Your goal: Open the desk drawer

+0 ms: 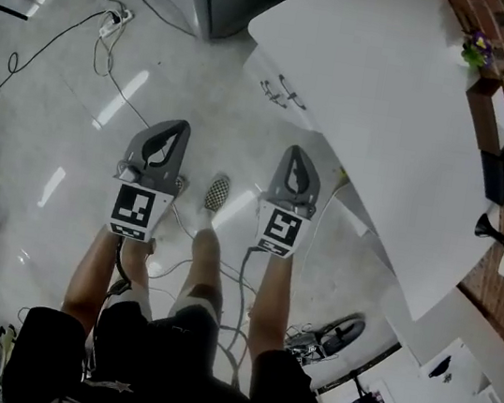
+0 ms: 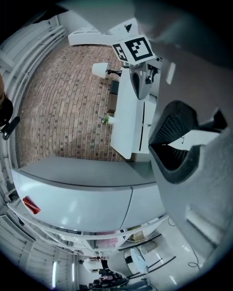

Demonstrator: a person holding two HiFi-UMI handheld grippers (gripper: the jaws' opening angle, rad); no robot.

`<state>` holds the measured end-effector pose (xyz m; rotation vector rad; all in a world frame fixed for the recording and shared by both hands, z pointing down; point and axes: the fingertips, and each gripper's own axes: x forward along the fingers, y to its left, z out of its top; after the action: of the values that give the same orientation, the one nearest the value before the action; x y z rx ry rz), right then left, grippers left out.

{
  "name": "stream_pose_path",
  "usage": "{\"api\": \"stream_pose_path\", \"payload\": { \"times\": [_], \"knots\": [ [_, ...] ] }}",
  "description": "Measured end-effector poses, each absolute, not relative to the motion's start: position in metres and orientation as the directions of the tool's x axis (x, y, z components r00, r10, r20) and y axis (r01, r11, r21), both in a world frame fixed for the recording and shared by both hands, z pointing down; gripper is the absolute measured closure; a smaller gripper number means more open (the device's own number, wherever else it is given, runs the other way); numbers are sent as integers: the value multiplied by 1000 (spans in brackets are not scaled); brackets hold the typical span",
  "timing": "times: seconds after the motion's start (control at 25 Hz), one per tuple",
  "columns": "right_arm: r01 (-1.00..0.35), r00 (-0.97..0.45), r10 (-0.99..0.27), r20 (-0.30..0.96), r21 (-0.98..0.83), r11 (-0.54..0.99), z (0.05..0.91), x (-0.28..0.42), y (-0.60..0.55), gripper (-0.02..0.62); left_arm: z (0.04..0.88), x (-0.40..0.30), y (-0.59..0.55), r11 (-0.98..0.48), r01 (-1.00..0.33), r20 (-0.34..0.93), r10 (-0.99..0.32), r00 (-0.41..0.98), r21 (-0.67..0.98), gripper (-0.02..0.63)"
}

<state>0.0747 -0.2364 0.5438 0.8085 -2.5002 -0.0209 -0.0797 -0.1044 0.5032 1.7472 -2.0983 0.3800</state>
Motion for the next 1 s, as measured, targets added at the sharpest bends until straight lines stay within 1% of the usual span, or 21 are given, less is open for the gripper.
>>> {"api": "stream_pose_path", "payload": {
  "times": [0.28,0.44,0.48,0.52,0.6,0.64,0.72,0.76,0.8,0.84,0.92,0.96,1.0],
  "knots": [
    [-505,-699,-529,482,191,842,606,62,-248,591,562,-78,-109,192,-980,472,-870,-143,58,595],
    [-473,-696,-503,513,200,858,636,54,-256,589,590,-78,-112,190,-980,499,-856,-134,61,595],
    [-463,-692,-497,523,207,862,642,53,-258,564,596,-78,-112,192,-979,503,-854,-134,64,595],
    [-452,-688,-493,533,218,865,648,51,-260,525,602,-78,-111,194,-979,507,-852,-133,68,595],
    [-431,-675,-492,550,247,868,659,48,-264,518,612,-77,-110,195,-978,515,-847,-129,75,595],
    [-419,-667,-492,559,265,869,665,47,-266,496,615,-77,-110,194,-978,520,-845,-127,77,595],
    [-390,-653,-489,578,297,872,675,43,-271,482,622,-77,-110,191,-978,527,-841,-121,79,595],
    [-374,-648,-485,587,310,874,679,41,-274,449,624,-78,-110,190,-978,530,-839,-119,81,595],
    [-358,-643,-480,597,319,877,684,40,-277,433,627,-78,-110,191,-978,533,-838,-118,84,595],
    [-343,-638,-474,607,327,881,688,38,-279,430,629,-79,-111,193,-977,536,-836,-118,86,595],
    [-316,-619,-469,630,346,883,697,35,-283,389,633,-82,-111,196,-977,540,-833,-119,88,595],
    [-303,-610,-472,636,363,881,701,33,-285,387,635,-83,-111,198,-976,542,-832,-120,88,595],
    [-288,-604,-477,639,384,877,704,30,-287,367,637,-84,-111,199,-976,544,-830,-120,89,595]
  ]
}}
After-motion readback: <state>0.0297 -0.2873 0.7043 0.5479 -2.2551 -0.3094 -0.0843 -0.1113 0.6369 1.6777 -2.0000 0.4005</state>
